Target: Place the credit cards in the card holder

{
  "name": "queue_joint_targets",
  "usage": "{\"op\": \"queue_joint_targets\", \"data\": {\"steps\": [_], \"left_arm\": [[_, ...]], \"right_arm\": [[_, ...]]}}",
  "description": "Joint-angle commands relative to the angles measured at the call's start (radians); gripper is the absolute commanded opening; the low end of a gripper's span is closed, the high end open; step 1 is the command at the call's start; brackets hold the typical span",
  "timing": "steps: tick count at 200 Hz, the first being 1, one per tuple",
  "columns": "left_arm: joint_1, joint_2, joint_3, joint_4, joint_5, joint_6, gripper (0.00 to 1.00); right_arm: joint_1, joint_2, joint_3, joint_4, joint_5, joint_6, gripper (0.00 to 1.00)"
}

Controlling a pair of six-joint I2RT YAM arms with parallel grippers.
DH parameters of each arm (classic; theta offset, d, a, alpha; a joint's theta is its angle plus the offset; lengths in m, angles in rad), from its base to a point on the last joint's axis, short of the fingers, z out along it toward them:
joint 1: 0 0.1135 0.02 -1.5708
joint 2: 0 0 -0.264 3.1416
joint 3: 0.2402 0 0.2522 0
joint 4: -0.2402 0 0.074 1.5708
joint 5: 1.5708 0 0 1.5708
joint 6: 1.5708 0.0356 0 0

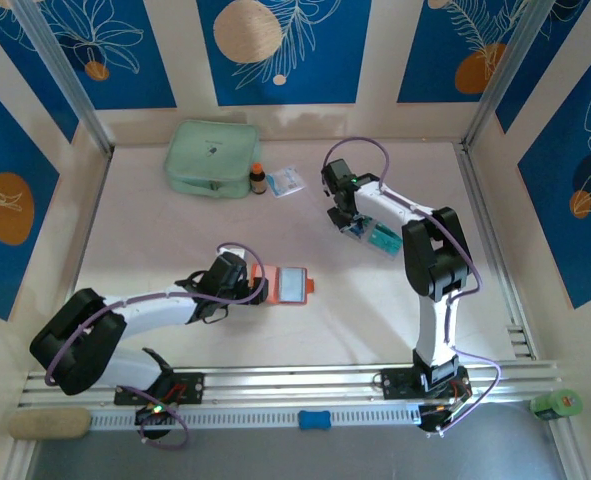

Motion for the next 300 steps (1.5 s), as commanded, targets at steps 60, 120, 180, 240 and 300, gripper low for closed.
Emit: {"op": "queue_joint_targets", "data": {"steps": [60,120,180,240,300], "left_arm": [[0.009,0.021,0.007,0.035,0.035,0.007,1.00],[0.009,-0.012,0.012,0.012,0.035,0.006,1.00],[0.009,-0.033,0.046,-0.023,0.033,0.031,1.00],[0.009,-0.013,0.114,-0.098,0.006,0.128,1.00],[0.009,0.022,0.131,-0.139,-0.024,0.188,1.00]], "right_arm": [[0.036,-0.090,-0.068,0.052,-0.045,-0.127,0.04],[0.072,-0.178,-0.053,0.060,-0.041,-0.135,0.00],[0.116,-0.312,-0.064,0.038,-0.254,0.145,0.00],[0.098,-0.504,-0.406,0.377,-0.679,0.619,0.00],[0.099,-0.550,-0.750,0.841,-0.843,0.973,0.00]]}}
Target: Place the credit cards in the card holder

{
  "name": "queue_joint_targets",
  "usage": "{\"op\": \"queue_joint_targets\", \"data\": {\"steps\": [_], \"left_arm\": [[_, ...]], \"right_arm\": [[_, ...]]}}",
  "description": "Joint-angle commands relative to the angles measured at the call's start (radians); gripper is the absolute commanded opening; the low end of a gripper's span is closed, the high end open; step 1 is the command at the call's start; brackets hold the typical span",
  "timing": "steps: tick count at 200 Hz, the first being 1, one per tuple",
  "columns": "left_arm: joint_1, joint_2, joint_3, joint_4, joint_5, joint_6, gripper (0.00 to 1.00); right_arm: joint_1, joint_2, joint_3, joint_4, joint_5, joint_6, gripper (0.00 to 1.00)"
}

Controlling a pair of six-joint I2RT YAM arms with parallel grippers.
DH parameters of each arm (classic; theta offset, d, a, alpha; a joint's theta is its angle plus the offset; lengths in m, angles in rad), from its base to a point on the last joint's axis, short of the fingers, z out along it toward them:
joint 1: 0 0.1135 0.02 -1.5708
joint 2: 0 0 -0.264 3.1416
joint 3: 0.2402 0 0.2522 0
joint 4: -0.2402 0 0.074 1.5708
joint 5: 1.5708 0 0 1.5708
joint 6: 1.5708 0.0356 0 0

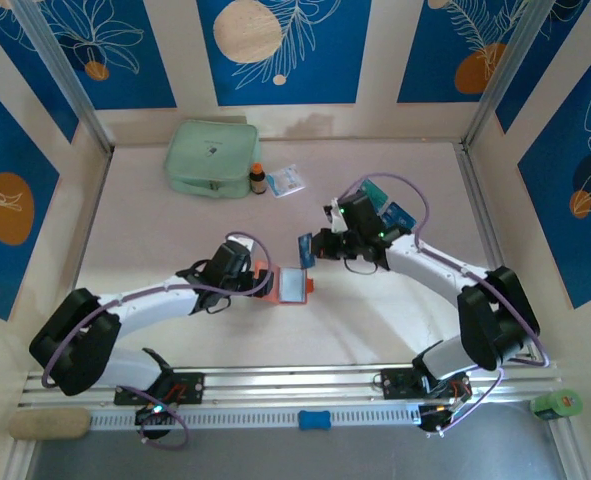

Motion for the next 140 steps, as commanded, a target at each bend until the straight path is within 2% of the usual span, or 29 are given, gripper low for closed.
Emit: {"op": "queue_joint_targets", "data": {"steps": [1,75,140], "left_arm": [[0.009,0.016,0.015,-0.049,-0.024,0.042,1.00],[0.009,-0.011,-0.046,-0.049,-0.051,0.003,1.00],[0.009,-0.021,-0.083,-0.034,-0.053,-0.027,1.00]], "right_arm": [[0.002,-0.018,-0.070,0.247,-0.106,0.185,0.00],[0.070,0.089,-0.170,0.447,-0.082,0.262,0.00],[0.113,0.161,-0.189,0.539,-0.026,0.266,0.00]]}}
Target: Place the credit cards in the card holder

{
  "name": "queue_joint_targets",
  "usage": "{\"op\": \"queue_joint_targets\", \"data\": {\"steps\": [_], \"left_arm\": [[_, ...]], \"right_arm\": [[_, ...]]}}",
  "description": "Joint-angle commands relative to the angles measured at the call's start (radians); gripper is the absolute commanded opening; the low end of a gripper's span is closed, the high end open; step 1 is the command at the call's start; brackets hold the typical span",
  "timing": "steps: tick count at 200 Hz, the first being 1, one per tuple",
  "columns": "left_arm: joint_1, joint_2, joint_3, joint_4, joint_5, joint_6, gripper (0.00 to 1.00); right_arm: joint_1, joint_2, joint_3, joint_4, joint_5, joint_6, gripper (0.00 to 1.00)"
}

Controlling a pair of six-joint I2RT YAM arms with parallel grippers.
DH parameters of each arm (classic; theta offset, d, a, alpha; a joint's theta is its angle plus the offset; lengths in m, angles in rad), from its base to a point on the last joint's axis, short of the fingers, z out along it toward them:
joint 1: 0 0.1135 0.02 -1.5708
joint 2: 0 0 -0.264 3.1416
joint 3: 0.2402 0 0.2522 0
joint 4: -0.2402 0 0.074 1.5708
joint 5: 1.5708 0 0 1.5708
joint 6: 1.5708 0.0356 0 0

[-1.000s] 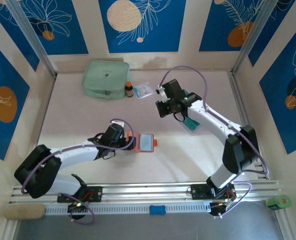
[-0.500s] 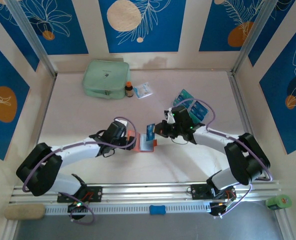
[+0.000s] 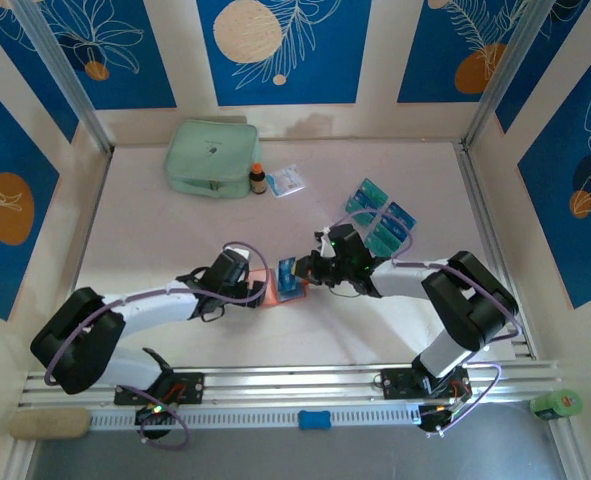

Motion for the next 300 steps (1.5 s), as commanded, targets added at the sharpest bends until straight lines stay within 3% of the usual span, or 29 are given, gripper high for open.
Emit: {"op": "queue_joint_targets", "data": {"steps": [1,110,300], "left_arm": [[0.009,-0.019,-0.015,-0.007,-0.020,-0.022,1.00],[0.009,-0.019,-0.041,0.014,-0.026,-0.032,1.00],[0.009,-0.018,-0.047,0.019,-0.026,-0.035,1.00]], "right_arm": [[0.014,0.018,-0.017,0.079,0.029,0.015,0.00],[0.044,0.079,-0.017,0.160,0.064,-0.028,0.00],[0.055,0.166,0.003,0.213,-0.015,-0.036,0.00]]}}
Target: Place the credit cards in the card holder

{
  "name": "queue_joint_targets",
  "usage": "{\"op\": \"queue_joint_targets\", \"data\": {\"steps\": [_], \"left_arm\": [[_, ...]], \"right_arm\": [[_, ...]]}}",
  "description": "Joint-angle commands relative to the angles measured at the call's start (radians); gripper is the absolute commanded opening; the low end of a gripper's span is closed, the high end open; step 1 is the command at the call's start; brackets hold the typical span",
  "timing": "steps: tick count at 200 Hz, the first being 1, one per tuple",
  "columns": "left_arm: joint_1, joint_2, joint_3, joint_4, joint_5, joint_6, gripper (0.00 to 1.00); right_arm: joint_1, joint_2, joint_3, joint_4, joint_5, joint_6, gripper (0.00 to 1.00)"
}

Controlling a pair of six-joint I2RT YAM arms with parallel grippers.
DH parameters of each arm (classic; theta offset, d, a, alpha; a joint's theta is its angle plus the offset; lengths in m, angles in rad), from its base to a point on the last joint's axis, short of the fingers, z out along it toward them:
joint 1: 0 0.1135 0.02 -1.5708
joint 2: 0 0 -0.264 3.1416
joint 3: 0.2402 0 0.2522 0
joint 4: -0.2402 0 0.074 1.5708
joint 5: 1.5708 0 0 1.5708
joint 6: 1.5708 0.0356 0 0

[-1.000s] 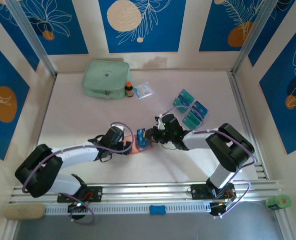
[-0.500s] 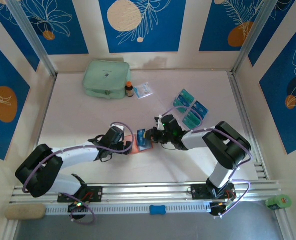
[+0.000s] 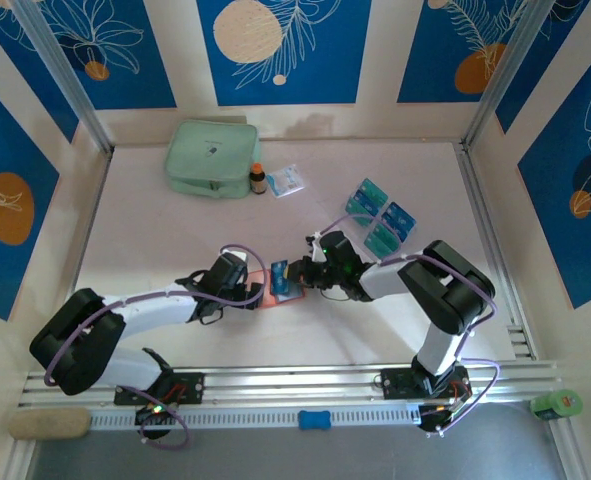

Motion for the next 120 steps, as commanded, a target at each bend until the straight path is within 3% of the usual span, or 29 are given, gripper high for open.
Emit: {"op": "queue_joint_targets", "data": {"steps": [1,120], "left_arm": [[0.009,-0.013,-0.016,0.000,-0.012,-0.013,1.00],[0.019,-0.022,-0.016,-0.020,-0.050,-0.019,1.00]], "right_arm": [[0.010,0.021,0.012,0.016,-0.034,-0.013,0.00],[0.012,0.052,0.026,-0.020,-0.083,-0.022,0.00]]}}
